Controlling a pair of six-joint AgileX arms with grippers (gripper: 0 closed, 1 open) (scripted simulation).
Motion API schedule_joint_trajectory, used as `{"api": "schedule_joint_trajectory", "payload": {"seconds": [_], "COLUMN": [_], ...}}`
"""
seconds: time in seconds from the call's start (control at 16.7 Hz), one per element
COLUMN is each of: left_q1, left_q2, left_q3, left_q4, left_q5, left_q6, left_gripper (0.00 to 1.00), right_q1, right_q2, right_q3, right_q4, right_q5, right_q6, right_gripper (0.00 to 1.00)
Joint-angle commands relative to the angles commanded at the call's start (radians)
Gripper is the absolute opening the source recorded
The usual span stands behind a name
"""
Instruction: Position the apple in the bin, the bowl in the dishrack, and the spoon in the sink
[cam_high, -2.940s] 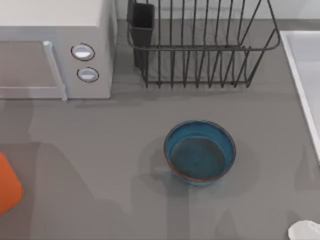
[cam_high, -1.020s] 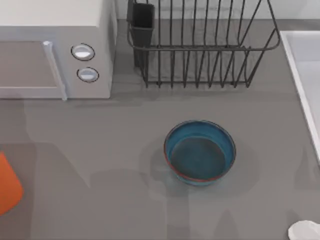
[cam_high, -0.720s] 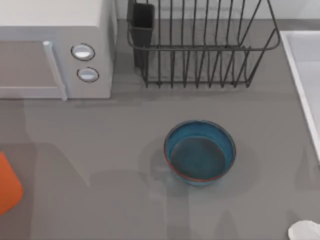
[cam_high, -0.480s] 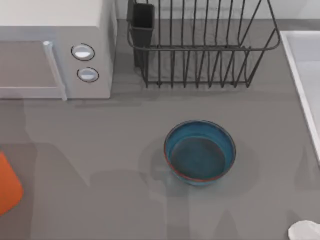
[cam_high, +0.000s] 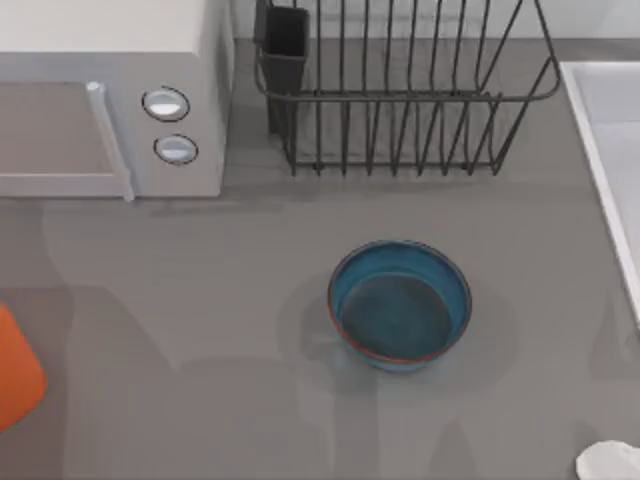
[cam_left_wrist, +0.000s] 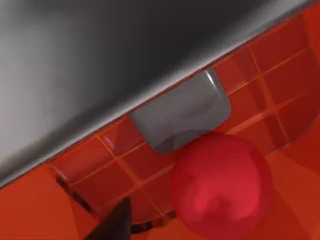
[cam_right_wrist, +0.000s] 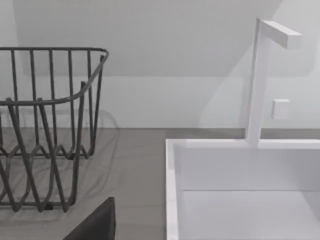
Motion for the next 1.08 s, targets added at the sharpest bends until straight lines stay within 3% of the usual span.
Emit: {"api": "schedule_joint_trajectory", "payload": {"seconds": [0.18,0.42,1.08], "left_q1": [0.02,0.043,0.005], "left_q2": [-0.074,-0.212,-0.776], "left_q3": [-0.09,-0.246,-0.695], "left_q4": [0.078,0.212,0.638], "left_q5": [0.002,0.01,0.077], "left_q6": [-0.211,-0.61,-1.961], "left_gripper": [1.0,1.0,1.0], "right_q1": [0.0,0.0,0.0], "right_q2": [0.0,0.0,0.0], "right_q3": [0.0,0.0,0.0], "right_q4": [0.0,0.0,0.0], "right_q5": [0.0,0.0,0.0], "right_q6": [0.0,0.0,0.0], "right_gripper": [1.0,1.0,1.0]}}
